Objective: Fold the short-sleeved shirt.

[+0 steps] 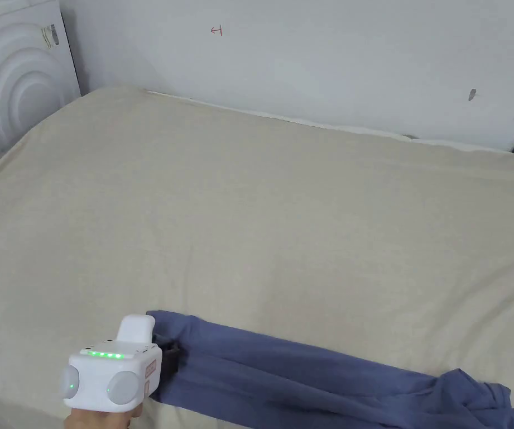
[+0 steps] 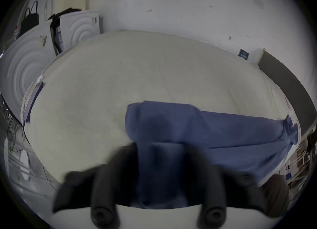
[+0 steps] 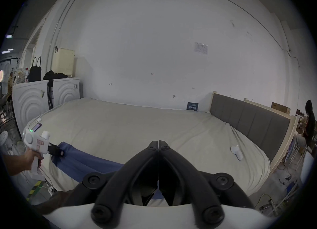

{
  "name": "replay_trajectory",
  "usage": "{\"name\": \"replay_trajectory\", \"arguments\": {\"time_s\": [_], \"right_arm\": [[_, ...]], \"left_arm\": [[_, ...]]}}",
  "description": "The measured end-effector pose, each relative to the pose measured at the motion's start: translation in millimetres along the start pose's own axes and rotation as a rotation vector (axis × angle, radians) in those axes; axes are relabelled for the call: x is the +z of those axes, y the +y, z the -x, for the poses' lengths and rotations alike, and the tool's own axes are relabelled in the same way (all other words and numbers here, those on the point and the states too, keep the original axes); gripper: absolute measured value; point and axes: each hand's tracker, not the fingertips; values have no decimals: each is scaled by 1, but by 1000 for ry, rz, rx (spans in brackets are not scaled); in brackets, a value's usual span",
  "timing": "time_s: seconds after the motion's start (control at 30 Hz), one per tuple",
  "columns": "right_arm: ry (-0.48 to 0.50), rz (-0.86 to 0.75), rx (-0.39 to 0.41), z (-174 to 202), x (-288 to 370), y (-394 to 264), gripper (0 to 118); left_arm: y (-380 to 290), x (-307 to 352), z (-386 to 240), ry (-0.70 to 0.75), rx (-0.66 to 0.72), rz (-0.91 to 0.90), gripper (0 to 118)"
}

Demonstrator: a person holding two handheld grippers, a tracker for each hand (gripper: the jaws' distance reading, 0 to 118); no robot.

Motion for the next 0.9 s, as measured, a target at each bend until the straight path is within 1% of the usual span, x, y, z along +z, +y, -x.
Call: {"name": "replay_trajectory", "arguments": {"time_s": [0.03, 0.07, 0.1, 0.2, 0.23, 0.3, 0.4, 0.47, 0.5, 0.57, 0.6, 0.67, 0.77, 0.9], "right_arm": [[-1, -1, -23, -4, -1, 0, 0], [0, 3, -57, -5, -4, 0, 0], [-4, 9, -73, -6, -6, 0, 0], [-11, 17, -65, -6, -8, -1, 0], [-13, 18, -56, -6, -7, 0, 0], [-8, 14, -47, -8, -2, 1, 0], [-12, 13, -49, -7, -1, 2, 0], [-16, 11, -60, -6, -1, 2, 0], [-16, 10, -67, -6, -2, 2, 0], [-5, 16, -75, -3, -4, 1, 0], [-1, 19, -70, -1, -6, 1, 0], [6, 20, -63, 2, -6, 0, 0], [26, 19, -68, 6, -8, -1, 0], [45, 18, -87, 9, -10, -2, 0]], "left_arm": [[-2, 6, -6, -14, 5, -7, 11], [-5, 7, -14, -73, 31, -4, 11], [-8, 7, -22, -34, 20, -4, 11], [-16, 11, -29, -13, 77, -41, 11], [-14, 14, -30, 35, 68, -55, 11], [-9, 20, -28, 100, -1, -87, 11], [7, 26, -15, 66, -39, -101, 11], [18, 29, -9, 112, -99, -119, 11], [24, 30, -3, 120, -109, -119, 11], [33, 34, 15, 123, -86, -124, 11], [37, 37, 23, 147, -87, -132, 11], [42, 47, 33, 229, -142, -142, 11], [43, 60, 45, 196, -105, -151, 11], [39, 80, 14, 169, -178, -197, 11]]}}
